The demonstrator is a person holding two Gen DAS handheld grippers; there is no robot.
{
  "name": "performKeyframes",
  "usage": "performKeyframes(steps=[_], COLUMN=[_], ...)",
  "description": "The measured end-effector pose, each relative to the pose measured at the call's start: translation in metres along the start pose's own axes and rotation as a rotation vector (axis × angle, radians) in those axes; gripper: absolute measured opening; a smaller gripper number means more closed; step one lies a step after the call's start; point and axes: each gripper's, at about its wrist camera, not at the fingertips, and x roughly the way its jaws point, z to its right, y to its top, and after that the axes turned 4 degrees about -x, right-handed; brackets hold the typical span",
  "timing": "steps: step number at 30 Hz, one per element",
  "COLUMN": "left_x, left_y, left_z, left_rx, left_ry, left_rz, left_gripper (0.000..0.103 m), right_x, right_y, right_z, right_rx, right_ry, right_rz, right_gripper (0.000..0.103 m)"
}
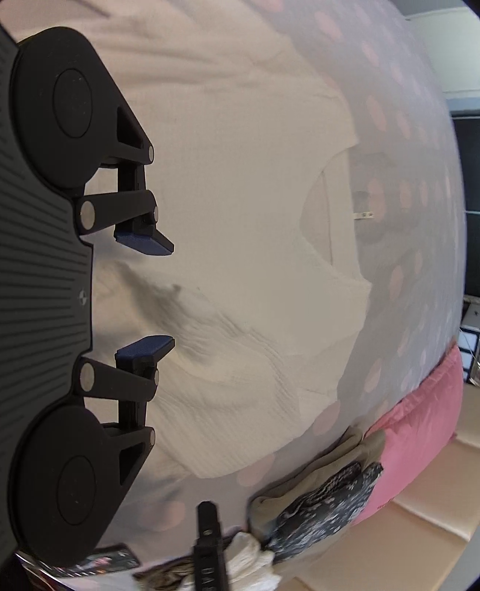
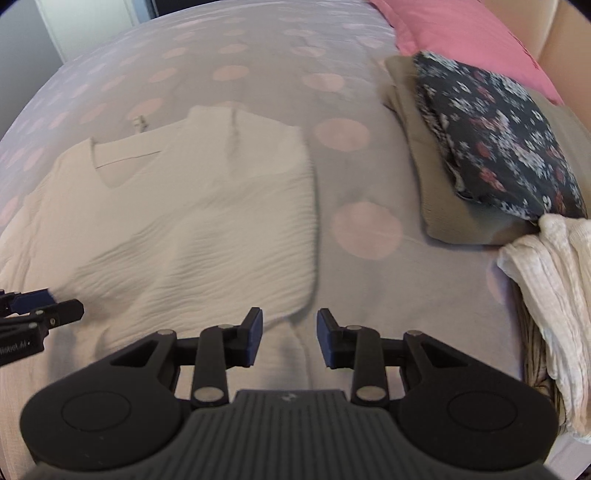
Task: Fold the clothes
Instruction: 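Grasp the shirt side with the right gripper and fold it toward the center, then grasp the other shirt side with the left gripper and fold it inward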
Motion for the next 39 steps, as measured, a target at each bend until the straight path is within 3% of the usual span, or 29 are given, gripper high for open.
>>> performKeyframes(steps=[3,7,17,23,32,33,34,35,37,39], left_x=[0.013,-0.001,-0.063,-0.067,-0.032,-0.027,-0.022,-0.017,-0.009,-0.003], left_y=[0.011,0.034,0.103,0.118,0.110,0.109,0.108,0.107,0.104,0.101], left_z=[0.002,0.009,-0.015,-0.042,-0.084,-0.087,-0.090,-0.094,-0.101,-0.108], left_rx=[-0.035,0.017,-0.011,-0.025,-0.085,-0.090,-0.096,-0.103,-0.117,-0.130], left_ry=[-0.002,0.002,0.013,0.079,0.136,0.142,0.150,0.160,0.176,0.176], left_rz=[-0.011,0.063,0.238,0.256,0.184,0.174,0.166,0.159,0.145,0.135], left_gripper=[0.004,0.003,0.003,0.003,0.003,0.003,0.003,0.003,0.004,0.023], right_x=[0.009,0.021,0.037,0.050,0.073,0.073,0.074,0.074,0.075,0.076], right_y=[-0.003,-0.007,0.009,0.013,0.019,0.019,0.020,0.021,0.022,0.021], right_z=[0.014,0.025,0.022,0.004,-0.013,-0.013,-0.014,-0.013,-0.007,-0.003], right_rx=[0.016,0.022,0.046,-0.008,-0.089,-0.098,-0.107,-0.104,-0.071,-0.054], right_ry=[-0.001,0.003,0.099,0.125,0.056,0.047,0.037,0.038,0.046,0.018], right_rz=[-0.016,-0.036,-0.006,0.008,0.020,0.024,0.028,0.024,0.015,0.008], right_gripper=[0.037,0.039,0.044,0.045,0.044,0.040,0.020,0.009,0.006,0.006])
